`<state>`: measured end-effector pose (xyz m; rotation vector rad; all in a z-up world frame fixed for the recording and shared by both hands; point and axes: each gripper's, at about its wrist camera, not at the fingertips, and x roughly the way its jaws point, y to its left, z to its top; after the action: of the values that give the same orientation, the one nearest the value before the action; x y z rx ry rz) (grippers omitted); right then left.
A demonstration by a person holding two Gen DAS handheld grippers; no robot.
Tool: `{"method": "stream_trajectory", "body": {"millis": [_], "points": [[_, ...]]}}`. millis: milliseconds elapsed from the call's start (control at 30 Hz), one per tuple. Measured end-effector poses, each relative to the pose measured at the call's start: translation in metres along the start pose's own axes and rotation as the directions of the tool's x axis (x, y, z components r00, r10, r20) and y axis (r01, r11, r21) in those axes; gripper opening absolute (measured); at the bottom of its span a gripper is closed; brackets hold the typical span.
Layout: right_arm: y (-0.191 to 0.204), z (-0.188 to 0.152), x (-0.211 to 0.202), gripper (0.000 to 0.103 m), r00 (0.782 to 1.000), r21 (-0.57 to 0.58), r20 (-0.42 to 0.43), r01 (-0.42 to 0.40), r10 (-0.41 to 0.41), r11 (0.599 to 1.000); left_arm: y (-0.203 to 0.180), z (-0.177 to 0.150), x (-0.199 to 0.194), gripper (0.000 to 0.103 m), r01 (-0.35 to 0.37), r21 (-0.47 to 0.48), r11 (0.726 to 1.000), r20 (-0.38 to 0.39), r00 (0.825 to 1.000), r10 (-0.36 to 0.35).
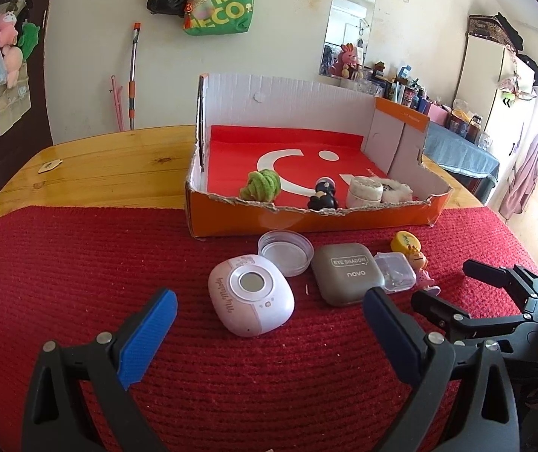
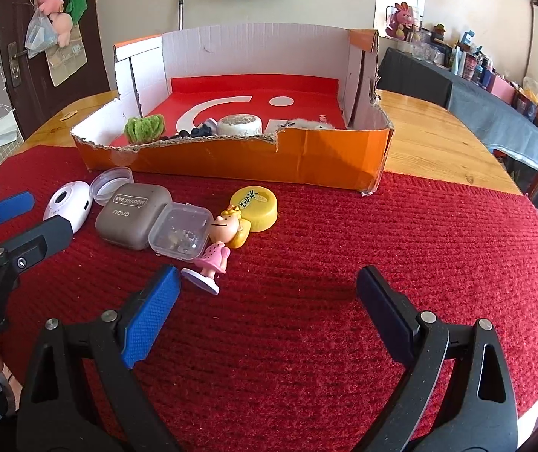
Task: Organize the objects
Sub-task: 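Lift both tools out of the box and back over the items on the rug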
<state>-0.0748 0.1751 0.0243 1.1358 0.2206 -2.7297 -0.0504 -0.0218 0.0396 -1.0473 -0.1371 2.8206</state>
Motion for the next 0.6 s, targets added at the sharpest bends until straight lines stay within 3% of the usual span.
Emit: {"method": "stream_trajectory", "body": {"millis": [367,600], "points": [[-0.032,-0.001,-0.006,0.096,1.000,0.074,-0.015,0.022,-0.021,0.997,0.012,0.004,0.011,0.101,-0.008,-0.037,0.999,-0.056,0.998,0.006],[-0.026,0.006,-0.006,0.096,1.000,0.050,-0.016,-0.005,0.005,0.999,0.015,0.007,0.024,0.101,-0.048,-0.034,0.998,-0.113,0.993,0.044]]}}
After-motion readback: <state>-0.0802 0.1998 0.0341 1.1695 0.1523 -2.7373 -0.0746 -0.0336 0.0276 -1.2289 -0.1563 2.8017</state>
